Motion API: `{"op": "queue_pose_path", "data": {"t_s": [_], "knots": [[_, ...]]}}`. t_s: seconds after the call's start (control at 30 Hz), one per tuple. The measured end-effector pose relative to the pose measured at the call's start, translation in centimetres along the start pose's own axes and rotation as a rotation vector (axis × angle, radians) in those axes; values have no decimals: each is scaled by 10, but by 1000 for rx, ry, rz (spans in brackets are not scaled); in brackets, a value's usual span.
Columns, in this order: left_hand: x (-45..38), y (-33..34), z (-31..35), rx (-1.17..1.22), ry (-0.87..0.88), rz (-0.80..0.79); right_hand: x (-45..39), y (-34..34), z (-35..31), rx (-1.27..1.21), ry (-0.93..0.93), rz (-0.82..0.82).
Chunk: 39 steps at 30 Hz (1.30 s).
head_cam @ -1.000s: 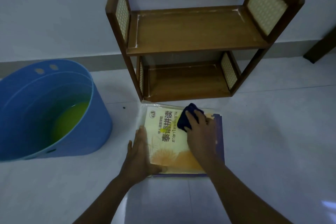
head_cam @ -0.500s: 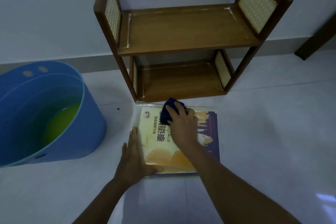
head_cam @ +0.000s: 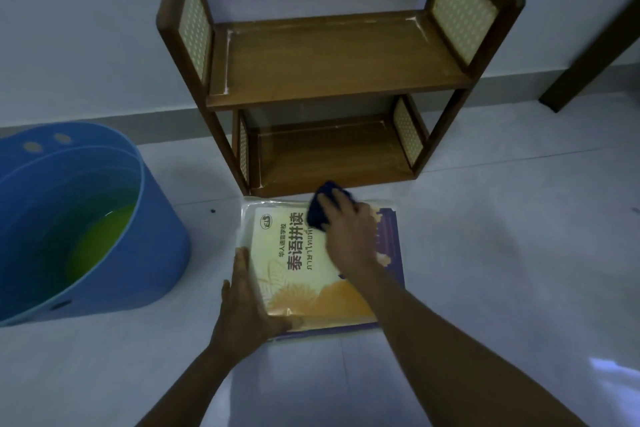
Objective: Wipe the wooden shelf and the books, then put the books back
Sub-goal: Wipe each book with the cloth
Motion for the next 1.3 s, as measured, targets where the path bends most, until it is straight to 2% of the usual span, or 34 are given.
{"op": "queue_pose_path", "data": {"t_s": [0.07,0.1,0.23,0.33,0.4,0.53,0.63,0.7,0.77,0.87,0.97,1.03,1.17,1.23,1.3], "knots": [[-2,-2,-1,17,-23,5,9,-4,22,-2,104,-21],[-3,-3,-1,17,-19,12,14,-3,12,2,98,-31],[-2,0,-1,0,33,15,55,17,-97,-69,-205,-71],[2,1,-4,56,38,16,75,12,-123,-112,-346,-52],[3,-1,-4,81,22,24,73,3,-93,-86,-338,-47],[4,-3,5,66,3,35,87,-13,40,20,26,-49],[4,-4,3,71,-12,39,113,-21,76,69,134,-12],[2,-2,4,60,4,34,119,-19,44,45,139,41],[1,-3,7,48,23,43,113,-10,-14,-15,45,77],[3,-2,6,48,65,31,88,9,-96,-105,-177,6],[-1,6,-2,27,103,1,61,14,-119,-118,-315,-109],[-5,8,-6,-5,69,-8,40,9,-90,-70,-293,-107],[-3,6,-4,-41,33,-29,25,-21,34,25,102,-15],[7,2,15,-331,204,102,34,-29,71,38,163,-16],[19,15,45,-555,459,137,37,-26,81,40,89,-47]]}}
Point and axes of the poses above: each hand's wrist, its own x-axis away from the middle knuckle, its own y-axis out of the palm, z = x × y, the point moved 9 cm from there along -x, towards the middle knuckle, and after that the axes turned 12 degrees about -y, right-handed, at the moved point
